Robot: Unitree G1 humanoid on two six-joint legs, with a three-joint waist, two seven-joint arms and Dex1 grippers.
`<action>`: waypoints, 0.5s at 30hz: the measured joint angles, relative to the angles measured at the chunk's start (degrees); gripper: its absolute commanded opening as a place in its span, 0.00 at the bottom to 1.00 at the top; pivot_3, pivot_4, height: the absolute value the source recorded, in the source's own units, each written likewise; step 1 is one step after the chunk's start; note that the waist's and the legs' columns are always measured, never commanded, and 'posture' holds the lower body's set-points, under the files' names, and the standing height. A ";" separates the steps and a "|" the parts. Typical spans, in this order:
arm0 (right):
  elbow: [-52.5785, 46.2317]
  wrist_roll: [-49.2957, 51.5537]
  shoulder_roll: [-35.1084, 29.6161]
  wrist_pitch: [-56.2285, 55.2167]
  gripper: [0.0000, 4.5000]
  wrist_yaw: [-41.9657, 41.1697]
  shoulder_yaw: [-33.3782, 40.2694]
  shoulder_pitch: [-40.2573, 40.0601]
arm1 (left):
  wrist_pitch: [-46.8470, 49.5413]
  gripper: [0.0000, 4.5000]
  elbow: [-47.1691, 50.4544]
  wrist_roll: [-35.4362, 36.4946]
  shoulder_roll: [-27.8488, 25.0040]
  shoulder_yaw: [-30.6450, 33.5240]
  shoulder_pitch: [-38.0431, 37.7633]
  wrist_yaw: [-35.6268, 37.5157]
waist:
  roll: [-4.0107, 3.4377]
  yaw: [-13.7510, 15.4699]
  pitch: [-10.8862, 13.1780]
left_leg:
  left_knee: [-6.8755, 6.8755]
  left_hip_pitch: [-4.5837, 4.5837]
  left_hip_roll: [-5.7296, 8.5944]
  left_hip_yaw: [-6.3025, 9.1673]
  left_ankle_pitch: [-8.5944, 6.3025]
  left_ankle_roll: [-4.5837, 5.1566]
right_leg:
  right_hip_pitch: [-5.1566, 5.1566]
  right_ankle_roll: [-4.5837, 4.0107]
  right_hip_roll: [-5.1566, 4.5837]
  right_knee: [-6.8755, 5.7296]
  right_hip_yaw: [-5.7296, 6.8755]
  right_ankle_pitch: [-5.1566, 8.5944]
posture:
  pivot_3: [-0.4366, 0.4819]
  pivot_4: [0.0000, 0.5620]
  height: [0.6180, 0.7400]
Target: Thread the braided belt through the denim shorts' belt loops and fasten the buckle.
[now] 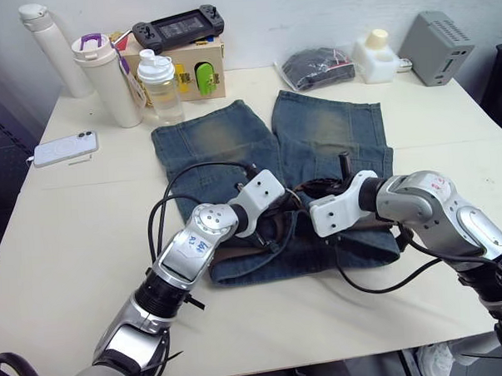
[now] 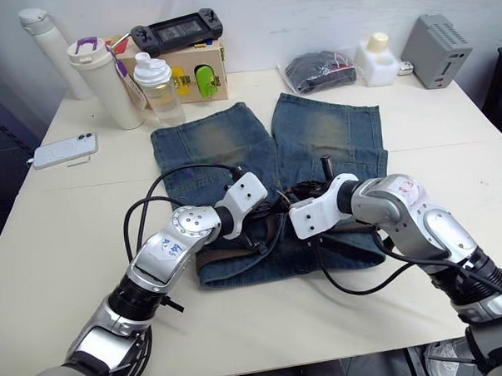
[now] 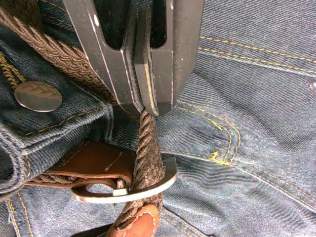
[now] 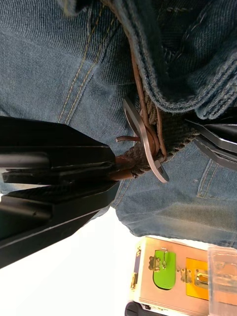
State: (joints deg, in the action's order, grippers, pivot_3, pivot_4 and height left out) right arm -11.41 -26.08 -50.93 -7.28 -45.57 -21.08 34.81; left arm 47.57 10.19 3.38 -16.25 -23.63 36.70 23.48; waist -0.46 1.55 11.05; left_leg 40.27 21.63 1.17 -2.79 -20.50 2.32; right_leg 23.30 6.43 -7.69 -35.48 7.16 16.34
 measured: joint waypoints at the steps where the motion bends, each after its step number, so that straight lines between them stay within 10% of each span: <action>1: 0.00 0.00 0.16 0.14 0.02 -0.02 0.23 -0.18 | -0.03 0.00 0.00 -0.09 0.05 0.01 0.00 0.01 | 0.00 0.00 0.00 | 0.00 0.00 0.00 0.00 0.00 0.00 | 0.00 0.00 0.00 -0.01 0.00 0.00 | 0.48 0.27 0.59; 3: 0.01 -0.01 0.48 0.56 0.02 -0.11 0.55 -0.33 | -0.07 0.00 0.00 -0.18 0.11 0.05 0.00 0.09 | 0.00 -0.01 0.00 | 0.00 0.00 0.00 0.00 0.00 0.00 | 0.00 0.00 0.00 -0.01 0.00 0.00 | 0.48 0.27 0.59; 12: -0.80 -0.01 1.80 6.41 0.00 -0.13 3.99 -2.79 | 4.39 0.82 5.18 11.91 1.81 12.53 -2.06 6.66 | 0.00 -0.14 0.00 | 0.06 0.04 -0.02 0.05 0.00 0.00 | 0.01 0.00 -0.01 -0.04 0.04 0.00 | 0.48 0.27 0.59; 15: -2.56 0.04 2.05 8.77 0.00 0.34 6.28 -4.76 | 6.60 0.82 7.25 17.88 -3.05 17.43 -4.09 12.31 | -0.01 -0.22 0.00 | 0.05 0.02 -0.05 0.06 -0.01 -0.01 | 0.01 -0.01 0.01 -0.05 0.05 0.01 | 0.48 0.27 0.59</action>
State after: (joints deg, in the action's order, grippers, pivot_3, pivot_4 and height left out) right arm -13.97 -26.04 -48.88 1.48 -45.23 -14.80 30.05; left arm 54.17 17.45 21.25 -19.30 -6.21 32.61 35.79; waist -0.47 1.32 11.04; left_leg 40.32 21.65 1.12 -2.73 -20.50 2.31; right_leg 23.32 6.42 -7.68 -35.53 7.21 16.35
